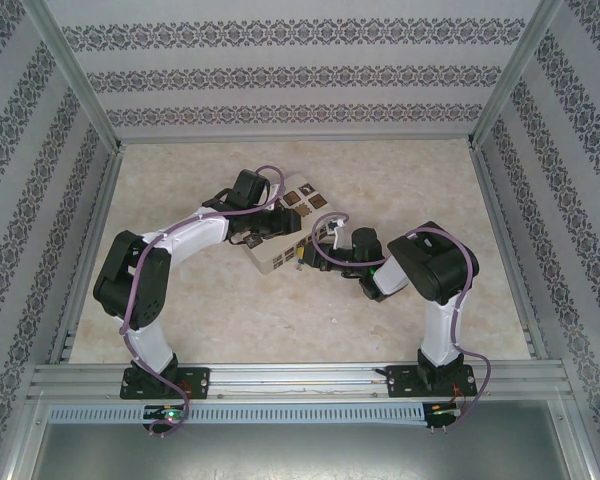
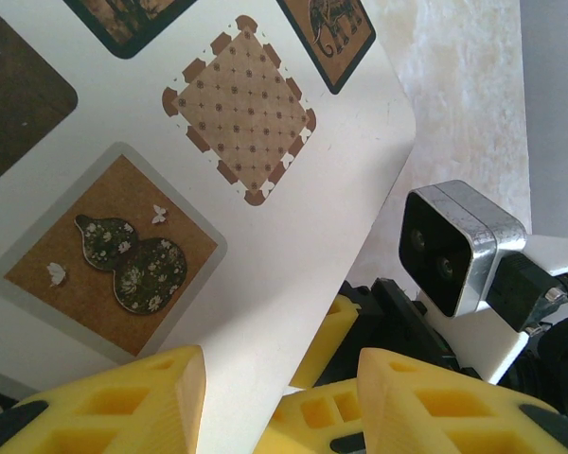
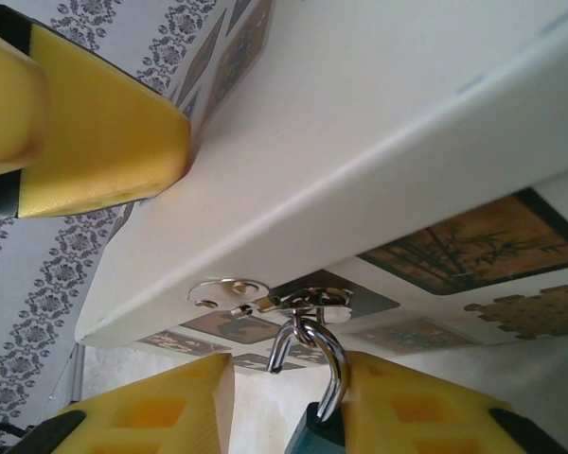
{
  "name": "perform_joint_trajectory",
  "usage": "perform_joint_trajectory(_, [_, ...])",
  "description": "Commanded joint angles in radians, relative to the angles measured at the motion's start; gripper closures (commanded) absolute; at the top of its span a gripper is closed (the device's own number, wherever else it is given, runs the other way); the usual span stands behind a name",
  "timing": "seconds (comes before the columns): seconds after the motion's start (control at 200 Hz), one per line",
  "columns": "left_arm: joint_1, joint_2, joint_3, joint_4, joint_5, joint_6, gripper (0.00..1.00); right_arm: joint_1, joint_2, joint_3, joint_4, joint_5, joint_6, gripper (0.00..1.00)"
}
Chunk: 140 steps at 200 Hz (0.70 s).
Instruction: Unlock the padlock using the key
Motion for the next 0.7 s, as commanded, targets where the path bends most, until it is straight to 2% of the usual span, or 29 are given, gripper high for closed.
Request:
perform_joint_trajectory(0.0, [-0.023,0.027,-0.031,-0.063,-0.003,0.002,0.54,0.002,-0.027,-0.013,0.03,-0.034,-0.025,0.71])
perform_joint_trajectory(0.2, [-0.023,0.026,-0.031,-0.063,-0.004,0.001,0.54,-0.001,-0.037,-0.021,0.015,-0.028,-0.033,0.76])
perform_joint_trajectory(0.695, [-0.023,0.018,-0.046,-0.059,-0.007,-0.002,0.54,-0.009,-0.054,-0.03,0.011,0.01,-0.011,0.97])
